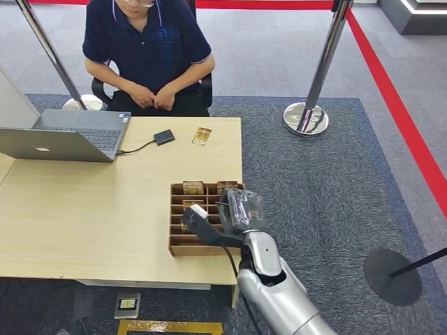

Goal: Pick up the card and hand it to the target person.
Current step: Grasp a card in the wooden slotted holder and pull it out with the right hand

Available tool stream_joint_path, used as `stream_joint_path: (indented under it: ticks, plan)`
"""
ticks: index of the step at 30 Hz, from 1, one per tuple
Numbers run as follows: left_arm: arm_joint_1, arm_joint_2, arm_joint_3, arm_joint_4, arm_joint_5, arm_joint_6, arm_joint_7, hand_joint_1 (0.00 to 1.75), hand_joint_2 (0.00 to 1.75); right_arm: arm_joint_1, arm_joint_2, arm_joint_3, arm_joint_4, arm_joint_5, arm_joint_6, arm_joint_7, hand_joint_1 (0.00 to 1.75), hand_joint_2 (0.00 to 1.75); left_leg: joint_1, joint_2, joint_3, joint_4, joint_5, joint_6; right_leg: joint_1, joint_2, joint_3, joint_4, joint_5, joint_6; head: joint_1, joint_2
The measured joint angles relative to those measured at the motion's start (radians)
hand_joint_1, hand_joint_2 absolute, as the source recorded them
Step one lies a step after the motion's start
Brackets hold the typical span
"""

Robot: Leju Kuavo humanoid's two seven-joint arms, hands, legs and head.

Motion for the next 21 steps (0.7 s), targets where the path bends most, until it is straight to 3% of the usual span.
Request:
stream_joint_path:
  ticks: [11, 21]
  plan:
    - [0.005, 0.000, 0.000, 0.000, 0.001, 0.005, -0.005, 0.00, 0.00, 0.007, -0.057, -0.009, -0.264, -0.158, 0.103, -0.085, 1.32, 1.75, 0.000, 0.000, 0.000, 0.000, 0.000, 0.000, 0.000, 0.000, 0.000, 0.000, 0.000, 0.000, 0.000, 0.000]
    - [0.005, -0.001, 0.000, 0.000, -0.009, 0.007, -0.004, 0.00, 0.00, -0.002, -0.079, -0.006, -0.359, -0.227, 0.140, -0.118, 1.30, 1.75, 0.000, 0.000, 0.000, 0.000, 0.000, 0.000, 0.000, 0.000, 0.000, 0.000, 0.000, 0.000, 0.000, 0.000]
